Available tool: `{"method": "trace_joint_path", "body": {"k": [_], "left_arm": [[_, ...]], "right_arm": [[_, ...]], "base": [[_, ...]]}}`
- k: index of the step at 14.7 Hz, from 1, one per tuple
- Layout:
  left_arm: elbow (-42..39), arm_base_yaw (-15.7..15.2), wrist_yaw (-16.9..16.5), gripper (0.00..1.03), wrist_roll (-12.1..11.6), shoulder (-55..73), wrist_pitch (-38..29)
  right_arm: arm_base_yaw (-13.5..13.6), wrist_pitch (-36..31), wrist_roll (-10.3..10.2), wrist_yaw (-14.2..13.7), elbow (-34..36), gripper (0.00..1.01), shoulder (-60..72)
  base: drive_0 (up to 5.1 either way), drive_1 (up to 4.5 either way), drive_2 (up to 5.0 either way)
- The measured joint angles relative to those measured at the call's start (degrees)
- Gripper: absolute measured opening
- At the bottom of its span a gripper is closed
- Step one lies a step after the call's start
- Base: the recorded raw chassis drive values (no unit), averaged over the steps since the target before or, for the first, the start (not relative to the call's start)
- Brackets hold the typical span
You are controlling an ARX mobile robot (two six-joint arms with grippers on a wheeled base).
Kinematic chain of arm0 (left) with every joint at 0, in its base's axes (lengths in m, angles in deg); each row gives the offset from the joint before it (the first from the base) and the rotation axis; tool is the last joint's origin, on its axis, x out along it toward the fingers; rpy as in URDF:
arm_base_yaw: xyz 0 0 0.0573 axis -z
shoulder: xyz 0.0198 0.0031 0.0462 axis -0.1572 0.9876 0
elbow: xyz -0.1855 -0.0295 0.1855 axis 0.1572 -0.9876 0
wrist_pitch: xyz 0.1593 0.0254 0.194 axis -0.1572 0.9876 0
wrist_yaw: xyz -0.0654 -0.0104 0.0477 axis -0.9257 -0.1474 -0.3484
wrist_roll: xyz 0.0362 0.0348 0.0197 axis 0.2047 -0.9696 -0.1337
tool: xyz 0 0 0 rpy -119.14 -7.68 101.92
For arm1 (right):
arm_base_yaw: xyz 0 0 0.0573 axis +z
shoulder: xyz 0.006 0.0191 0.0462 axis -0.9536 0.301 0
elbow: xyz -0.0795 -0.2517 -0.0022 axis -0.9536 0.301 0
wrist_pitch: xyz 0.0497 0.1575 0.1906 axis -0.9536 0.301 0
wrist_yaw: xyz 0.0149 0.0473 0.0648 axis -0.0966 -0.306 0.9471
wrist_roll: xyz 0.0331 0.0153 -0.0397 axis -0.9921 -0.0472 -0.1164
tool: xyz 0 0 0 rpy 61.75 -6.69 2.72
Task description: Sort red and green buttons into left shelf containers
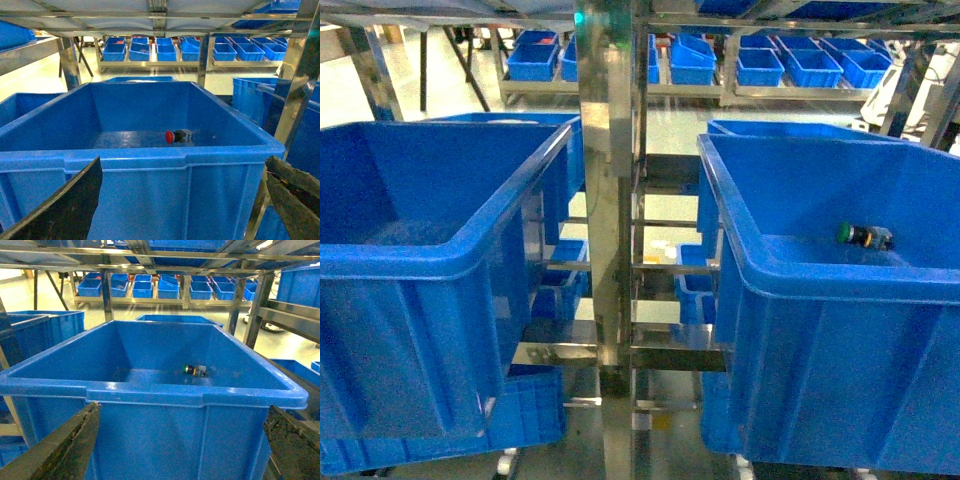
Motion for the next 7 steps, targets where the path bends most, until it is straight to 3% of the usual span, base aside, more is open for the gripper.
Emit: {"method": "trace_joint_path", "body": {"k": [7], "left_arm": [[0.00,0.00,0.00,0.98,0.00,0.00,0.02]], "right_arm": [[0.00,0.00,0.00,0.00,0.00,0.98,0.00]], "base": [[0.0,0.00,0.0]]}}
